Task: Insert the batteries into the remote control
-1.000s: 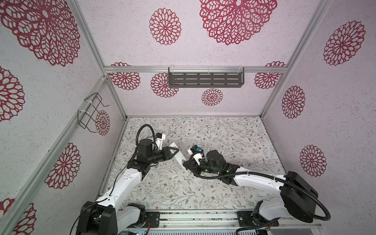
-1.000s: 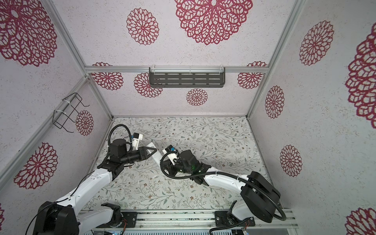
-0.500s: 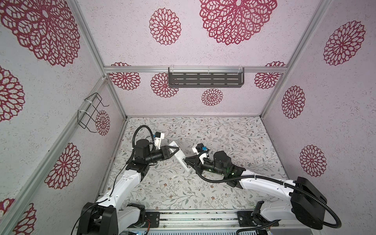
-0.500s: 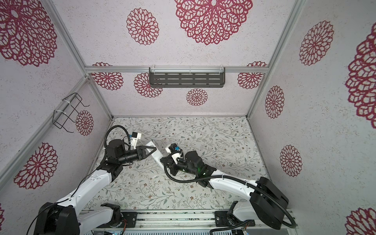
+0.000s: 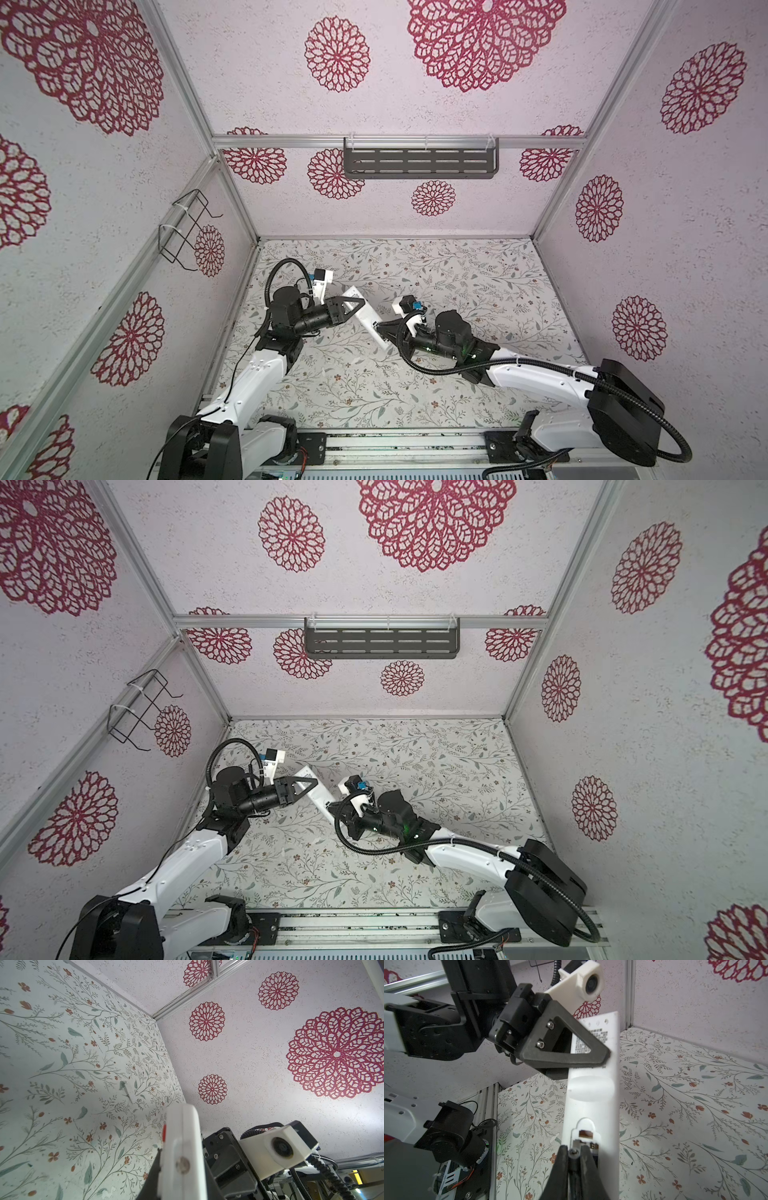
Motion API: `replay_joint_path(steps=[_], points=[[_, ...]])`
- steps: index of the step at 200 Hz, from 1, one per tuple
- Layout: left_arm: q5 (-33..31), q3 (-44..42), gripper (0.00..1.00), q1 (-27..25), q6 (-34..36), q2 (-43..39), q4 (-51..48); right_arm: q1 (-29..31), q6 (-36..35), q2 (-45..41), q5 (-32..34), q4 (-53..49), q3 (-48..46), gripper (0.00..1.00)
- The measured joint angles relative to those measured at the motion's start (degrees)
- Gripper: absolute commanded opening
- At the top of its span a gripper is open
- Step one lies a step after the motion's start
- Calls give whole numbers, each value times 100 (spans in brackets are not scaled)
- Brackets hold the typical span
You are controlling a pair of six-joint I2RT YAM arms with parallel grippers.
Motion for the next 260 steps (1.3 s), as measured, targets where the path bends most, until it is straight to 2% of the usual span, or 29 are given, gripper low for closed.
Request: replay_joint_path(steps=[77,174,198,260], points=[[22,-114,0,105,-107,24,197,68,-85,223,98,85,66,10],[2,-229,0,260,-188,66,319,205,-339,562,400,-378,474,8],[-22,-243,0,293,-184,66,317,205,-337,658,413,-439,579,13],[-46,-262,0,302,-190,66,323,238,-334,673,531,-546,634,18]])
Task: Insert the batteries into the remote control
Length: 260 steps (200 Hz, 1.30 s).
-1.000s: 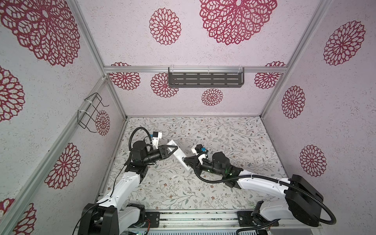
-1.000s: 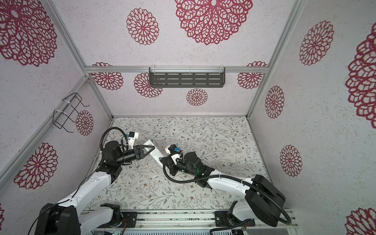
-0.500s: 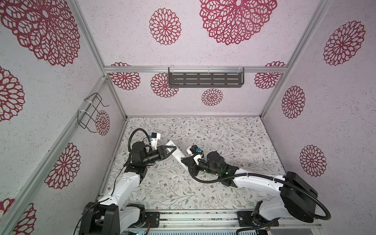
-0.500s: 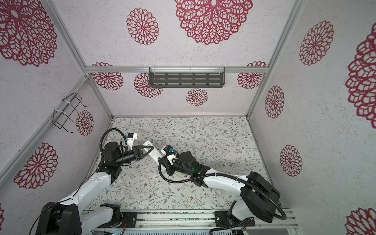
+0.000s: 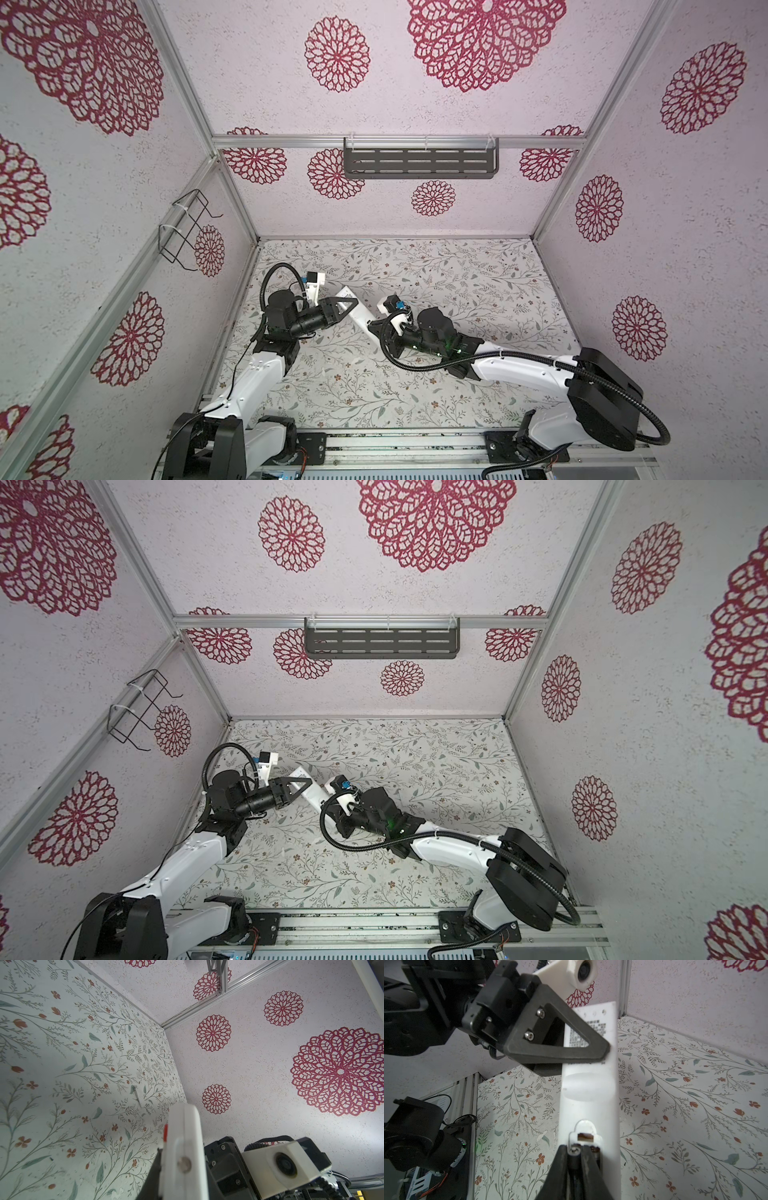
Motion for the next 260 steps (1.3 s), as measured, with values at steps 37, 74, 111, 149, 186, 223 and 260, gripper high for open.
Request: replay_joint_path(steps=[37,74,111,149,186,223,260], points=[[-44,0,0,2,-22,13,57,15,-11,0,157,-201,114,23],[-50,0,0,2,-96,101,190,42,-83,0,317,-365,205,24],[-72,0,0,11,-146,114,297,70,-160,0,446,-431,271,26],[-98,0,0,11,-155,118,332,96,-192,-2,557,-411,273,29],[-101,0,0,11,-216,168,470,111,-267,-31,645,-400,273,31],[-111,0,0,11,-267,177,560,127,-382,-33,726,-348,273,32],[-120,0,0,13,-284,188,638,129,-542,-26,769,-319,286,32]])
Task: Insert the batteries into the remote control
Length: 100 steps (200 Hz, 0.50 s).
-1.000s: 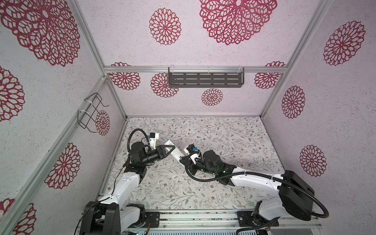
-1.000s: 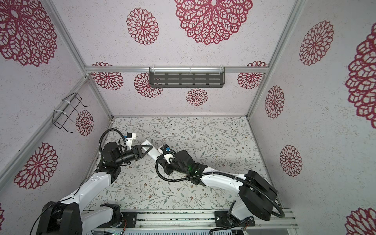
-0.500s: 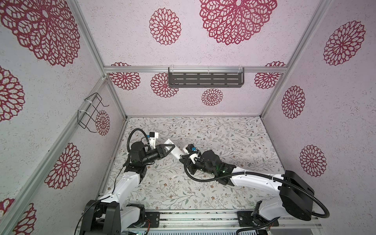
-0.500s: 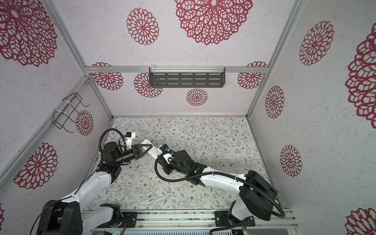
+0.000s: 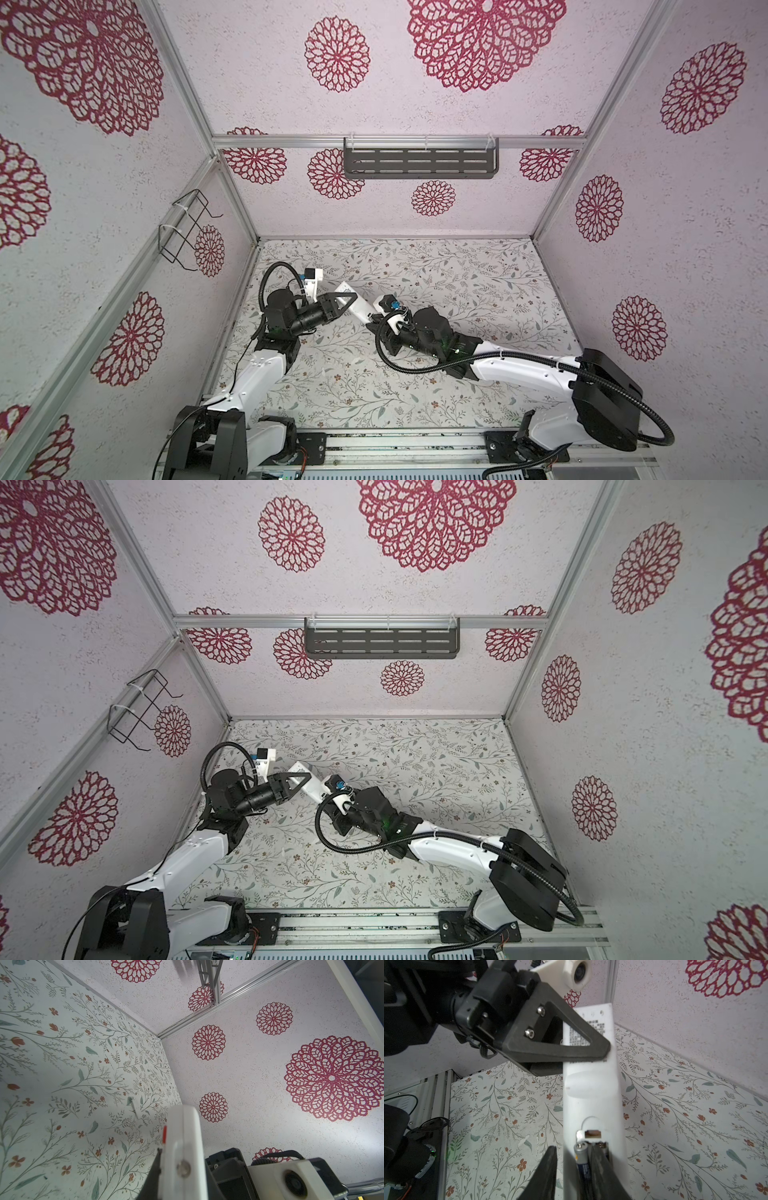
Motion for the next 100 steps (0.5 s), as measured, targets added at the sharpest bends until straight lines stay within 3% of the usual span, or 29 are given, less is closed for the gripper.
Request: replay_joint_path(steps=[100], points=[[4,9,0,15,-81,85,138,-2,-369,109,278,28,181,33]])
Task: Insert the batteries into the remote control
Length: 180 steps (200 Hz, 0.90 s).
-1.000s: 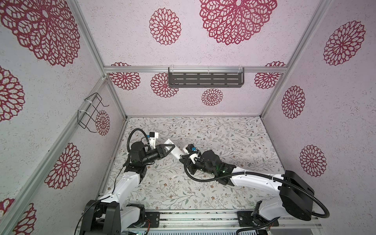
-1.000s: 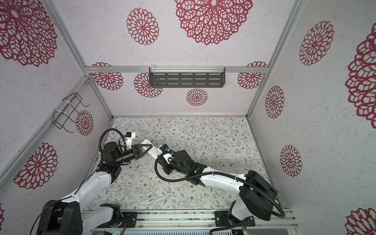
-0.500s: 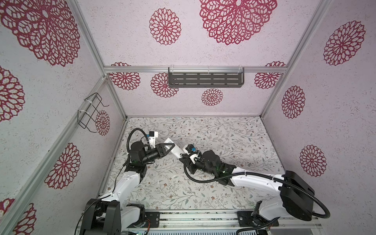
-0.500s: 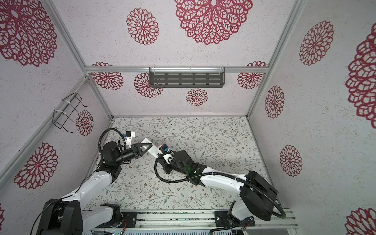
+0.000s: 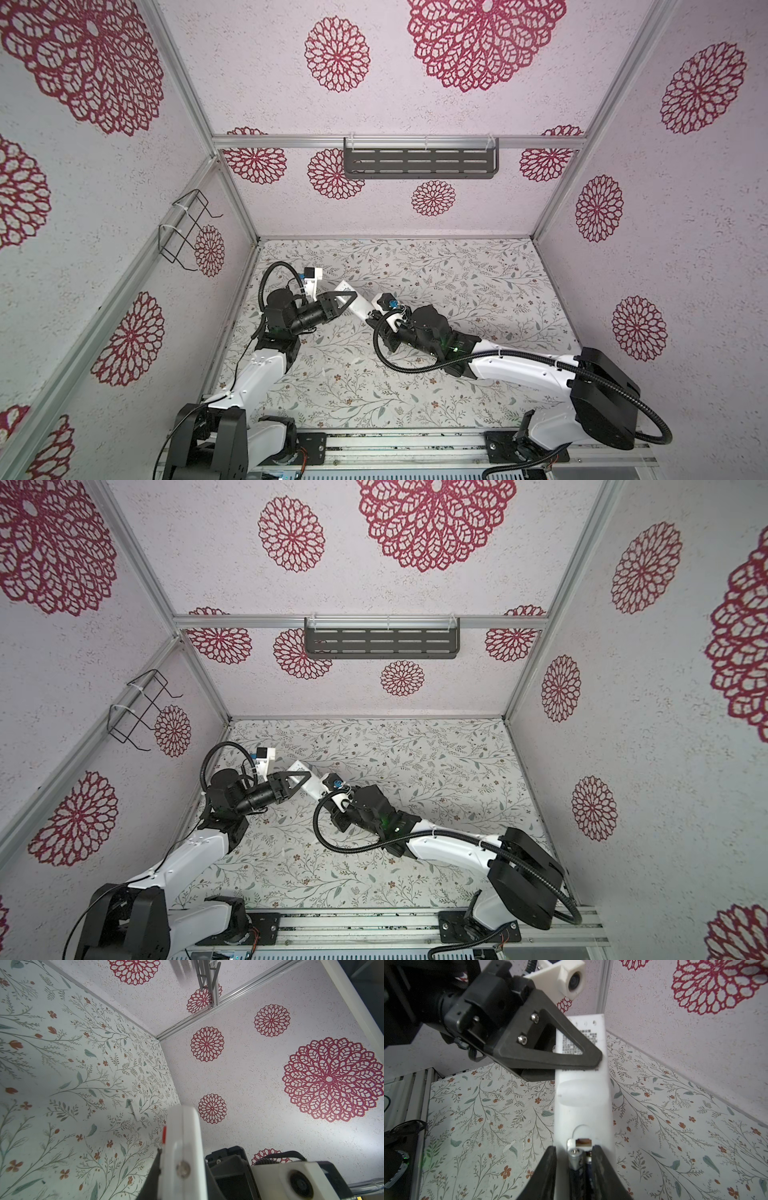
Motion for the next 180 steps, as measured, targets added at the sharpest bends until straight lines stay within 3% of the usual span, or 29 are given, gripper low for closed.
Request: replay_joint_path(steps=[62,118,180], points=[[203,0,0,2,-48,17,9,-72,-37,37,-24,-116,229,41],[197,0,0,4,-48,17,13,-149,354,-208,-175,-389,232,70],[90,0,0,4,-46,17,26,-549,1512,-1110,-671,-673,201,86]])
